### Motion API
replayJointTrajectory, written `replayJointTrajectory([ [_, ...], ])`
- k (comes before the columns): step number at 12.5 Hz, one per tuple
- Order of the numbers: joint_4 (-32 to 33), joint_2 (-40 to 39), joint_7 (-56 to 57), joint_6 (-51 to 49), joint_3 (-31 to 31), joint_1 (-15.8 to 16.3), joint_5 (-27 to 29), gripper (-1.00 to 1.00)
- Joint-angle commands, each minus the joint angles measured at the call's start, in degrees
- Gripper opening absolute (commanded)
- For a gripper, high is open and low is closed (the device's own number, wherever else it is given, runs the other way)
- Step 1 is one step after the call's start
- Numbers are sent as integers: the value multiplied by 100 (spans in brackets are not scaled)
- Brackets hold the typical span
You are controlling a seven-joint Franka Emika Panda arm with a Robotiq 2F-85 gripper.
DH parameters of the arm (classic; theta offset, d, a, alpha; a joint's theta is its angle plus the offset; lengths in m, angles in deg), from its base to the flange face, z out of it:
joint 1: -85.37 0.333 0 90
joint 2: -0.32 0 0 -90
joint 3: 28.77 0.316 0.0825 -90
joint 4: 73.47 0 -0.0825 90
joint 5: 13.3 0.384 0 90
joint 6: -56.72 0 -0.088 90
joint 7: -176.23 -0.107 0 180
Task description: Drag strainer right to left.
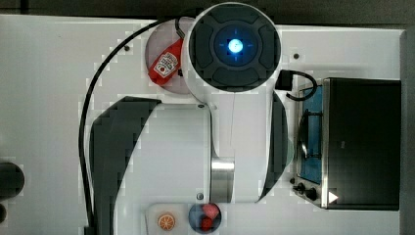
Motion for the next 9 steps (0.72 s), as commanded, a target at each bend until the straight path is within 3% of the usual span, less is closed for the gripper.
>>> replayJointTrajectory([
  [1,2009,2746,-120,-975,-300,-160,-335,59],
  [3,2094,2722,-125,-948,-296,-158,-331,99],
  [6,2519,2559,-245,-592,-276,-151,-329,100],
  [9,3190,2222,-479,452,-261,-142,-329,100],
])
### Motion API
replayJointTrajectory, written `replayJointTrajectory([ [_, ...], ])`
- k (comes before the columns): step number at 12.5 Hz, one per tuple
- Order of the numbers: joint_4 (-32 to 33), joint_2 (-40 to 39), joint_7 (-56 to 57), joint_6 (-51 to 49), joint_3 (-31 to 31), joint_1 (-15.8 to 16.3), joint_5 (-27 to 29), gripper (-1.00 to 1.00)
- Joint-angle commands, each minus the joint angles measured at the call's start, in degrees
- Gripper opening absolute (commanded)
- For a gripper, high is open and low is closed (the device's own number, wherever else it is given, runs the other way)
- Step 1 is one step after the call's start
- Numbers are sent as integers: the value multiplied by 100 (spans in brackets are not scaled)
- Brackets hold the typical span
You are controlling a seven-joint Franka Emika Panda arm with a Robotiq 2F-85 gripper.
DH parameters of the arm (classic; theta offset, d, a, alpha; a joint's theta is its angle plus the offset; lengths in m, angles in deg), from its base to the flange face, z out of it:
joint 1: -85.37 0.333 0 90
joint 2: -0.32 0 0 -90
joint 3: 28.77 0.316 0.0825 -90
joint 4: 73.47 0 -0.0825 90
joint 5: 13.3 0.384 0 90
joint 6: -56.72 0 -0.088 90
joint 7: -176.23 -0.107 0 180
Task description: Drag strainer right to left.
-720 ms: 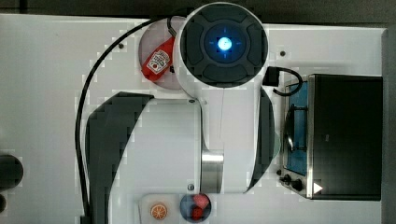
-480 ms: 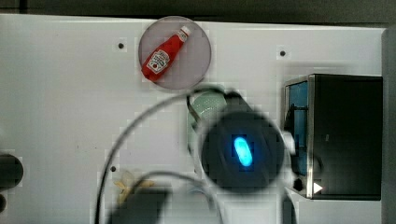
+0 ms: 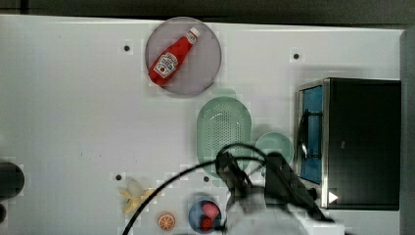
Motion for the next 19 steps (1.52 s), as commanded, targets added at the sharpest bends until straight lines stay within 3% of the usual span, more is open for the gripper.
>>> replayJointTrajectory([
  [1,940,-1074,-409,945,35,107,-47,100],
  [5,1679,-2011,-1878,2720,115,115,-48,100],
  [13,1446,-4514,-3687,5282,421,179,-48,100],
  [19,1443,-5408,-3920,6240,463,247,5,100],
])
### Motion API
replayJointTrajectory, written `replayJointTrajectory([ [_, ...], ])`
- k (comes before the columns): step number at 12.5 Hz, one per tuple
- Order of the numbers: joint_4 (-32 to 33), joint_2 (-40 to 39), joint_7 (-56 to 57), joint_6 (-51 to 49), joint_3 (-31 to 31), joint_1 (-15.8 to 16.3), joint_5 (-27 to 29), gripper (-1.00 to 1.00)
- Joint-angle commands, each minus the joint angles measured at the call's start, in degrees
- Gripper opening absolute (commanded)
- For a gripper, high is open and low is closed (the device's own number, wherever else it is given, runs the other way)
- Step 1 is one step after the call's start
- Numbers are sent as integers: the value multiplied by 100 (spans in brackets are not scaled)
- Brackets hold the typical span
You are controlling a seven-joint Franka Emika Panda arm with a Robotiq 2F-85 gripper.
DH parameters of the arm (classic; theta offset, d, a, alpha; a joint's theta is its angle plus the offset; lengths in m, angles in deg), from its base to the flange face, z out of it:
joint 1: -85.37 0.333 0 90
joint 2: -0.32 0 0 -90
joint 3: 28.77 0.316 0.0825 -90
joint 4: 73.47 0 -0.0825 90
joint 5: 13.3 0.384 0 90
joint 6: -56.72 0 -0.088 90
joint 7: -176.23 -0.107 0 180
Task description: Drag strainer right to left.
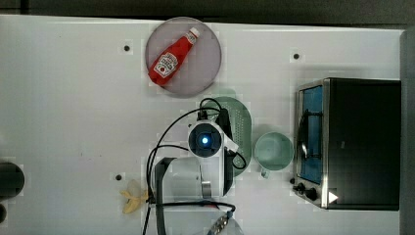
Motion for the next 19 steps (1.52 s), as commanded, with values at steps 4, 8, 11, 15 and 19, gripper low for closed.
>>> replayJointTrajectory([
  [4,65,-116,-984,209,166,200,135,100],
  [8,15,-170,-1189,196,215,538,141,100],
  [11,-99,-228,-1219,54,218,828,172,100],
  [15,-407,-378,-1547,-245,232,1234,388,100],
  [19,-792,-517,-2084,-602,297,1589,596,100],
])
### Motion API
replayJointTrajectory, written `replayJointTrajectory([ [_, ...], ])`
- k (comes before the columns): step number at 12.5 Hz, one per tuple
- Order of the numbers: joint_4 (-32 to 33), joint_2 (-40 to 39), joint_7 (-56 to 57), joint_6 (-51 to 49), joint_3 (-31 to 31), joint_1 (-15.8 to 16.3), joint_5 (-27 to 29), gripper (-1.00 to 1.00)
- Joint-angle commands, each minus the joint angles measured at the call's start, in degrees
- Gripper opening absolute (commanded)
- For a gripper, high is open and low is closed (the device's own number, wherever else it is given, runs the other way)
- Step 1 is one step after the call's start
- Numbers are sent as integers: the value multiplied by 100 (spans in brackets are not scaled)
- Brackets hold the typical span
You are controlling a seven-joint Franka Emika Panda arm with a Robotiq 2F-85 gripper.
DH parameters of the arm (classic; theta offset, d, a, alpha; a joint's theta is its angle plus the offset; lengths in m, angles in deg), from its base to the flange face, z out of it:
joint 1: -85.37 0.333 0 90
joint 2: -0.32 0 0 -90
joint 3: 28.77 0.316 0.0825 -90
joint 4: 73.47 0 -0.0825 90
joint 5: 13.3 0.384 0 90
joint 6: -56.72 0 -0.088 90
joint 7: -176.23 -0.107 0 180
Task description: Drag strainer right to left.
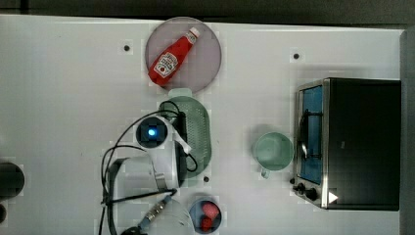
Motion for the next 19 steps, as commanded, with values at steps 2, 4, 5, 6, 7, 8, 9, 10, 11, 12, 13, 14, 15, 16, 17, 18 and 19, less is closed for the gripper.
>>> replayJointTrajectory([
  [2,-270,-28,-915,-149,-70,601,74,100],
  [4,-406,-89,-1002,-183,-70,770,190,100],
  [5,-467,-125,-1009,-193,-70,856,261,100],
  [6,-538,-164,-1044,-199,-70,939,317,100],
  [7,-618,-208,-1108,-227,-70,1032,395,100],
  [8,-705,-256,-1160,-268,-70,1125,457,100],
  [9,-794,-303,-1203,-317,-71,1225,478,100],
  [10,-892,-349,-1242,-363,-71,1315,478,100],
  [11,-981,-395,-1320,-420,-71,1404,479,100],
  [12,-1076,-441,-1442,-456,-71,1494,479,100],
  [13,-1177,-493,-1621,-501,-71,1581,479,100],
  [14,-1279,-553,-1768,-535,-71,1676,478,100],
  [15,-1391,-617,-1885,-539,-71,1766,479,100],
  [16,-1511,-688,-1984,-562,-71,1850,479,100],
  [17,-1635,-761,-2060,-594,-71,1927,479,100],
  [18,-1767,-835,-2105,-625,-71,1999,481,100],
  [19,-1887,-908,-2148,-668,-71,2056,484,100],
])
